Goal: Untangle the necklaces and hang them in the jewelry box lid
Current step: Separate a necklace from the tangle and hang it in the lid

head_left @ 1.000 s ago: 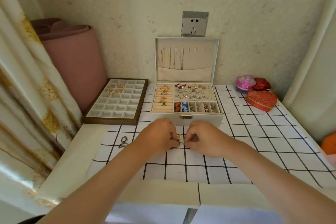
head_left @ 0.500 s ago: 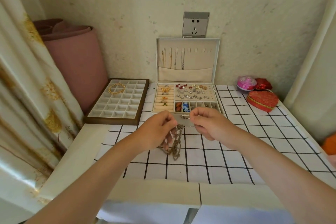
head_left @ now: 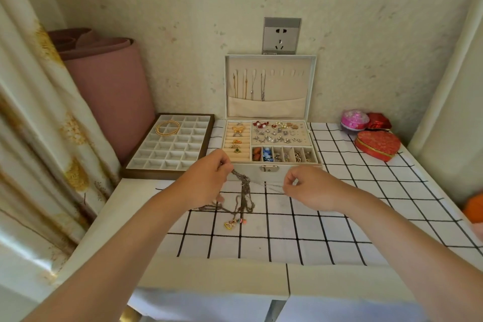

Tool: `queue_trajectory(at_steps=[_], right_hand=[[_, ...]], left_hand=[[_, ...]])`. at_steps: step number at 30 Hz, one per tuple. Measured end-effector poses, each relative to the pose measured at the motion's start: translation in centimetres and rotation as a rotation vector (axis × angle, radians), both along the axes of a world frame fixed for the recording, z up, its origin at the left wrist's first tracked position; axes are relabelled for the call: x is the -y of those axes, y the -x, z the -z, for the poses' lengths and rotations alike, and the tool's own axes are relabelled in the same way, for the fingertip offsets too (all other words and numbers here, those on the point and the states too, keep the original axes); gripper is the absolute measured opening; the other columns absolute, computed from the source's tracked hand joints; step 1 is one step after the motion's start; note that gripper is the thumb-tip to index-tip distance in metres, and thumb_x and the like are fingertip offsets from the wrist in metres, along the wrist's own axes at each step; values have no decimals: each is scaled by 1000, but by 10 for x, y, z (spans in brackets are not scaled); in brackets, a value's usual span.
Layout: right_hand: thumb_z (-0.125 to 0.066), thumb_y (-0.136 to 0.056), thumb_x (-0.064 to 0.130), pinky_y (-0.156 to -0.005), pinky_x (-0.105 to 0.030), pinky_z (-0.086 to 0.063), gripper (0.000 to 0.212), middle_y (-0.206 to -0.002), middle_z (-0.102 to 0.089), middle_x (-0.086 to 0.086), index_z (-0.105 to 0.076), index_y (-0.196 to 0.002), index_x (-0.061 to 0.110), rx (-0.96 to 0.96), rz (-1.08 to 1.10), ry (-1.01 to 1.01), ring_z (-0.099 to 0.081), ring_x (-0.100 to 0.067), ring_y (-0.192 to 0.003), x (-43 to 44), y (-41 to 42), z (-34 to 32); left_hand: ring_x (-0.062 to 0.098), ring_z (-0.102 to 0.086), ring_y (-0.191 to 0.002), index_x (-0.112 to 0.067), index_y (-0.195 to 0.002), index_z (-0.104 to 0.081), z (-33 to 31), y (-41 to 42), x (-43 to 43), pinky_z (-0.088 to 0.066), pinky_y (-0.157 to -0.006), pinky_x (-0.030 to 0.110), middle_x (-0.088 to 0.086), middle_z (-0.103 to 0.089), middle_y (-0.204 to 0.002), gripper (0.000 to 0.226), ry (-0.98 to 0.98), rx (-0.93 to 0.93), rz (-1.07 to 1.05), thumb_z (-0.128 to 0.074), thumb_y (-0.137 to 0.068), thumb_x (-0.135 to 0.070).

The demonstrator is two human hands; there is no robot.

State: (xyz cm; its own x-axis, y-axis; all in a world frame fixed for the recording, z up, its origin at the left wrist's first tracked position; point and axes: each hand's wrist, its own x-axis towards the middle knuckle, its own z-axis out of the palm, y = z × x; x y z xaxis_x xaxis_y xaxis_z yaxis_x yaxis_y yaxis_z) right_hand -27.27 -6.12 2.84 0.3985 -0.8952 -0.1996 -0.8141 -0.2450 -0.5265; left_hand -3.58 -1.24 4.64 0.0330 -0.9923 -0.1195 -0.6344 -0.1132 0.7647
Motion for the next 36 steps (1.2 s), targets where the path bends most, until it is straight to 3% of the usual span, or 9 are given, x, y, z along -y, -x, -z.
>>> queue_trajectory(at_steps=[2, 5, 9, 14, 20, 26, 31, 34, 36], right_hand=[[-59, -94, 30, -54, -19, -37, 10, -87, -62, 9, -65, -90, 22, -95, -35, -45, -52, -1, -67, 0, 1, 0], [-60, -91, 27, -65, -23, -47, 12, -95, -68, 4, -69, -92, 20, -231, -63, -47, -60, -11, -83, -2, 2, -1], [-62, -85, 22, -77, -32, -58, 16, -98, -71, -3, -71, -94, 13, -403, -78, -10, -66, -19, -88, -4, 2, 3], [-62, -83, 17, -83, -30, -54, 20, -105, -67, 7, -71, -100, 24, -487, -155, 173, -62, -16, -98, -5, 0, 2], [-60, -90, 18, -83, -30, -52, 27, -102, -64, 9, -73, -112, 28, -21, -256, 281, -57, -9, -89, -16, -26, 22], [-74, -86, 26, -73, -26, -47, 9, -89, -60, 6, -79, -93, 22, 137, -217, 241, -56, -7, -80, -16, -39, 40], [-68, -92, 19, -63, -13, -40, 8, -67, -66, 19, -69, -84, 20, 395, -76, -40, -58, 7, -63, -13, -41, 24], [-60, -97, 12, -66, -30, -52, 11, -76, -72, -2, -63, -86, 12, 691, 1, -258, -68, -19, -65, -11, -38, 13], [-55, -99, 9, -50, -30, -39, 14, -71, -67, -7, -59, -86, 9, 787, 32, -361, -52, -22, -48, -11, -35, 7]], left_hand=[[13, -47, -57, -15, -98, -51, -2, -4, -1, -48, -50, 25, 0, -49, -70, 17, -2, 172, 21, -40, -105, -26], [11, -49, -64, -21, -101, -53, 3, -10, -2, -38, -55, 25, -3, -58, -80, 17, -48, 418, 93, -39, -105, -29], [17, -55, -81, -16, -112, -55, 13, -8, -6, -48, -69, 31, 1, -60, -95, 20, -144, 748, 181, -39, -103, -24], [16, -51, -110, -28, -116, -61, 24, 1, -10, -47, -86, 29, -4, -55, -117, 20, -17, 792, 187, -54, -98, -24], [9, -54, -94, -33, -110, -71, 31, 22, -9, -49, -81, 26, -10, -56, -105, 18, 82, 588, 307, -64, -93, -32], [8, -61, -89, -30, -88, -70, 30, 21, -4, -51, -77, 24, -14, -60, -93, 6, 131, 451, 248, -67, -91, -25], [14, -62, -86, -23, -85, -62, 24, 17, -7, -52, -81, 26, -3, -66, -87, 11, 109, -39, 85, -62, -93, -16], [17, -61, -74, -13, -81, -57, 15, 17, -6, -55, -81, 27, 1, -60, -70, 17, 18, -463, -29, -54, -96, -5], [16, -52, -62, -12, -80, -51, 9, 16, -7, -55, -77, 30, -1, -47, -62, 21, -27, -644, -57, -48, -100, -5]])
